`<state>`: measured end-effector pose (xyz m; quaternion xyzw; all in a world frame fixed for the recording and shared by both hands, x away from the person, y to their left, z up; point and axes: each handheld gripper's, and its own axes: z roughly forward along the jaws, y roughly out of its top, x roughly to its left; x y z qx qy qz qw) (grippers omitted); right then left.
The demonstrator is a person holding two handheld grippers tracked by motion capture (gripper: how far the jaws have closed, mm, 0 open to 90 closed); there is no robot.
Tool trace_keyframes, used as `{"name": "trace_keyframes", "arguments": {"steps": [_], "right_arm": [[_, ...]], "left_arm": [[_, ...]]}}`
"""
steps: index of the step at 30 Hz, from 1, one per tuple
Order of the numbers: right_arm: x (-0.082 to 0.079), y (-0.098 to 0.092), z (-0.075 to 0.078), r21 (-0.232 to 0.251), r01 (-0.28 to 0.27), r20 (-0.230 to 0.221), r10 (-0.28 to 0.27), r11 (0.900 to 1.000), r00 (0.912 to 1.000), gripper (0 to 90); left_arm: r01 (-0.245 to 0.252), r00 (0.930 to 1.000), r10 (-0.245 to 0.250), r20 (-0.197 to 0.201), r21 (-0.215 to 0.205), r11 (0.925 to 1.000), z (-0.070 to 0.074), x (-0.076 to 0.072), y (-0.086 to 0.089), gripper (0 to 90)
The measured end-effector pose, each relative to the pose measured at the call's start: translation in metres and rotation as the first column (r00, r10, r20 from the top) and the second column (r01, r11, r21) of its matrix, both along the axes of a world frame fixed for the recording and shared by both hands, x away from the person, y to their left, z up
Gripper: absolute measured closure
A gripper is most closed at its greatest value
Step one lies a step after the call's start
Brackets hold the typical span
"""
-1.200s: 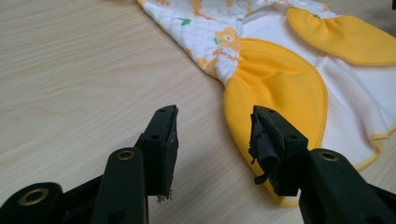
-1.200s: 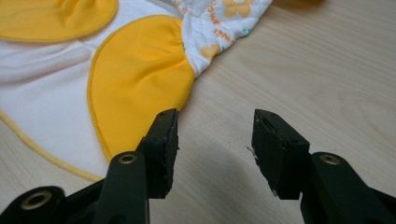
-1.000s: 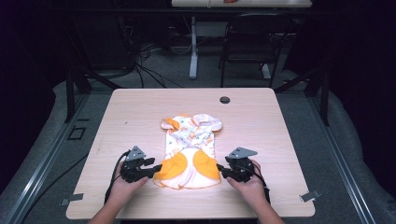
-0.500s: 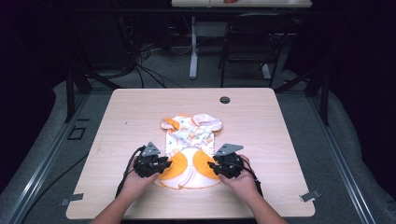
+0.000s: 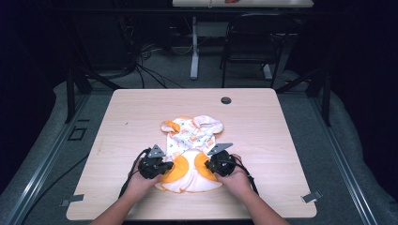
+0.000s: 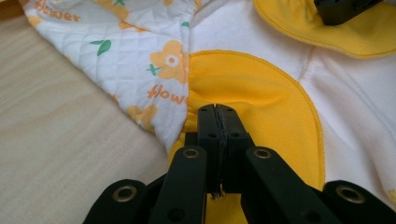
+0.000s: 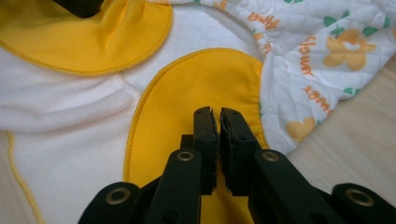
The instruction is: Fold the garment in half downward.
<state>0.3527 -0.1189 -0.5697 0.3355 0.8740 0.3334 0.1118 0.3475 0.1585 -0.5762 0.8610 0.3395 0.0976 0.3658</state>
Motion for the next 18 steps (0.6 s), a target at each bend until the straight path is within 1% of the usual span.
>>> {"name": "trace_keyframes", "arguments": {"steps": [4, 6, 7, 8, 9, 10, 11, 12, 13, 14, 15, 17, 18], "right_arm": [[-0.014, -0.002, 0.000, -0.005, -0.036, -0.007, 0.036, 0.999, 0.9993, 84.7], [-0.021, -0.003, -0.001, 0.013, -0.039, -0.022, 0.039, 0.999, 0.9990, 84.8], [-0.027, -0.004, -0.001, 0.030, -0.050, -0.037, 0.051, 0.998, 0.9980, 84.7], [-0.027, -0.004, -0.001, 0.030, -0.050, -0.037, 0.051, 0.998, 0.9980, 84.7], [-0.031, -0.005, -0.001, 0.029, -0.053, -0.050, 0.054, 0.998, 0.9973, 84.6], [-0.034, -0.005, -0.001, 0.033, -0.057, -0.056, 0.059, 0.998, 0.9967, 84.3], [-0.037, -0.005, 0.000, 0.025, -0.066, -0.058, 0.068, 0.997, 0.9960, 83.4], [-0.039, -0.005, 0.000, 0.037, -0.069, -0.056, 0.071, 0.997, 0.9959, 81.1], [-0.040, -0.006, 0.004, 0.034, -0.080, -0.072, 0.082, 0.996, 0.9940, 79.6], [-0.040, -0.006, 0.005, 0.047, -0.074, -0.069, 0.077, 0.996, 0.9947, 79.5], [-0.039, -0.007, 0.008, 0.052, -0.070, -0.056, 0.073, 0.996, 0.9958, 79.6], [-0.034, -0.009, 0.014, 0.062, -0.061, -0.039, 0.063, 0.996, 0.9972, 79.8], [-0.030, -0.009, 0.017, 0.070, -0.045, -0.030, 0.047, 0.997, 0.9984, 79.9]], "left_arm": [[0.021, 0.9993, -0.022, -0.029, -0.032, 0.9993, -0.001, -0.014, 0.005, 89.5], [0.023, 0.9986, -0.025, -0.047, -0.046, 0.9987, -0.002, -0.020, 0.006, 89.5], [0.024, 0.9980, -0.027, -0.057, -0.050, 0.9984, -0.001, -0.022, 0.007, 89.5], [0.026, 0.9973, -0.029, -0.067, -0.057, 0.9981, -0.001, -0.025, 0.008, 89.5], [0.033, 0.9961, -0.037, -0.079, -0.059, 0.9977, -0.001, -0.028, 0.009, 89.5], [0.040, 0.9955, -0.045, -0.084, -0.059, 0.9975, -0.001, -0.031, 0.009, 89.5], [0.047, 0.9957, -0.051, -0.077, -0.055, 0.9974, -0.001, -0.033, 0.008, 89.5], [0.055, 0.9957, -0.059, -0.071, -0.045, 0.9975, 0.001, -0.035, 0.008, 89.4], [0.059, 0.9956, -0.062, -0.070, -0.042, 0.9974, 0.001, -0.036, 0.008, 88.6], [0.059, 0.9962, -0.062, -0.062, -0.045, 0.9972, 0.002, -0.036, 0.008, 87.6], [0.060, 0.9965, -0.062, -0.056, -0.044, 0.9972, 0.004, -0.035, 0.008, 87.2], [0.047, 0.9976, -0.050, -0.049, -0.054, 0.9974, 0.008, -0.028, 0.008, 87.0], [0.039, 0.9982, -0.042, -0.043, -0.056, 0.9977, 0.011, -0.024, 0.008, 86.9]]}}
